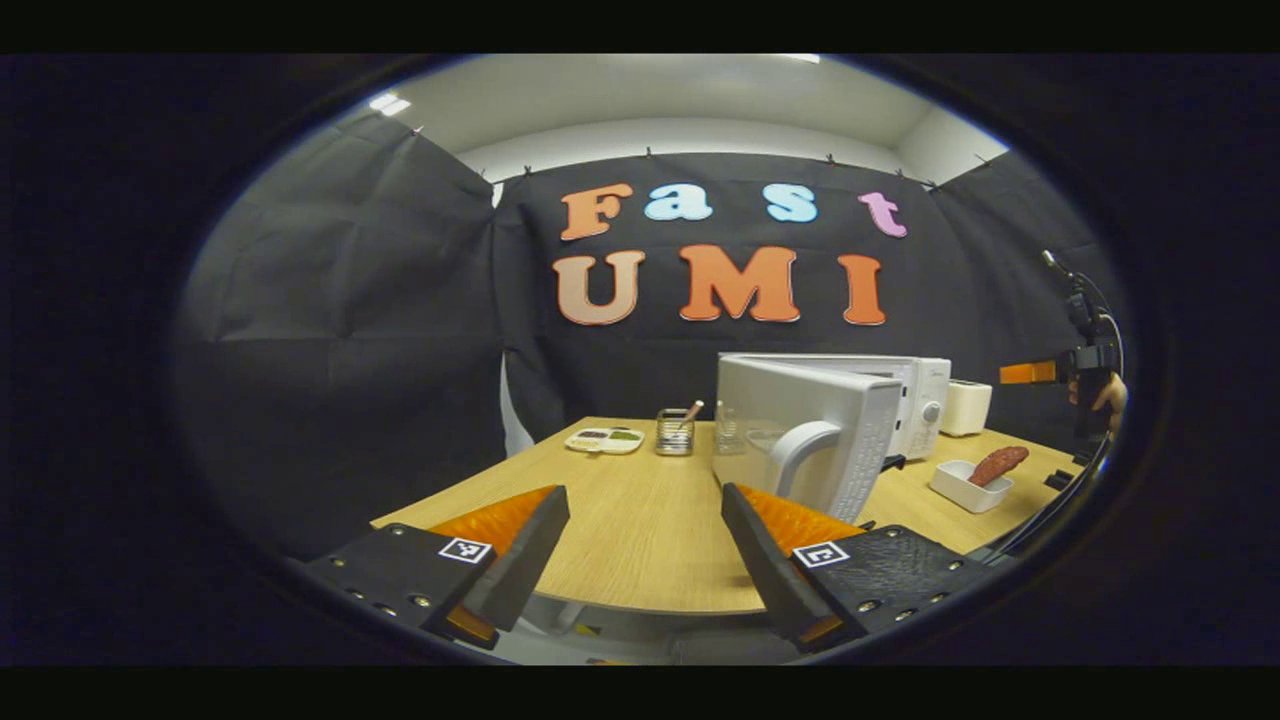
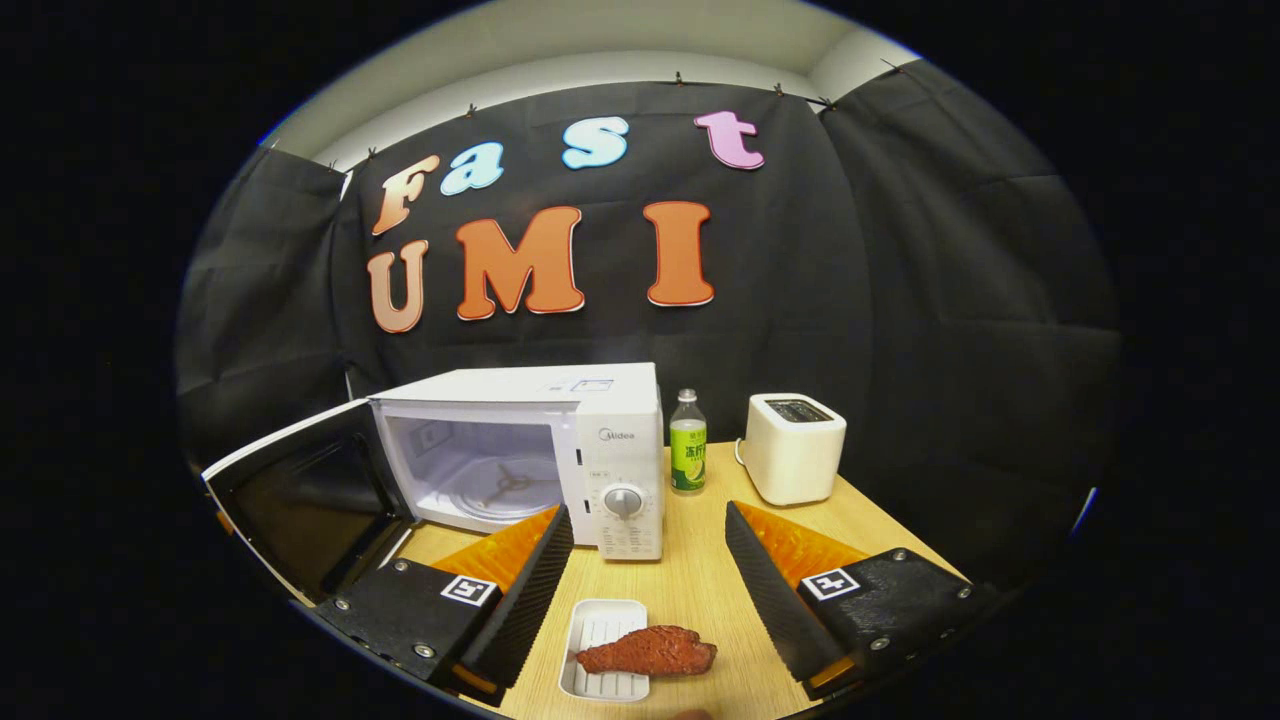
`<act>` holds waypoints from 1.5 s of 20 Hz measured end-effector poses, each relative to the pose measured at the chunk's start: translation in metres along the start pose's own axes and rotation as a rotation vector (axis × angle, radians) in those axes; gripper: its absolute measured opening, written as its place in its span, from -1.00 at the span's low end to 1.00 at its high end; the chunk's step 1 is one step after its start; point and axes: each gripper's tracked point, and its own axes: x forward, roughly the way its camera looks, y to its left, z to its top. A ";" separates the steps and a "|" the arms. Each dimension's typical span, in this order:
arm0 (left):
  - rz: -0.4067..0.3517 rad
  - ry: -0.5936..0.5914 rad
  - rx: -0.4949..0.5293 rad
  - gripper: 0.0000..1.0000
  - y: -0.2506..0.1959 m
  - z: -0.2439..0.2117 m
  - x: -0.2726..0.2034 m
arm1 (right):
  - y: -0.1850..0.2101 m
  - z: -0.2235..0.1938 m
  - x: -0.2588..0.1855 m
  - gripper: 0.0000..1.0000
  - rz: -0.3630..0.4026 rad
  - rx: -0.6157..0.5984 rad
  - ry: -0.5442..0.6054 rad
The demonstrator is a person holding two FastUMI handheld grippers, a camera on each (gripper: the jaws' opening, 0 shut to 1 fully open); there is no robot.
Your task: Open the microwave oven with the left hand, put the food in, and close the microwave oven.
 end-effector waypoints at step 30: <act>-0.027 0.004 -0.001 0.85 0.000 0.026 0.074 | -0.030 -0.131 -0.001 -0.05 0.030 0.792 0.164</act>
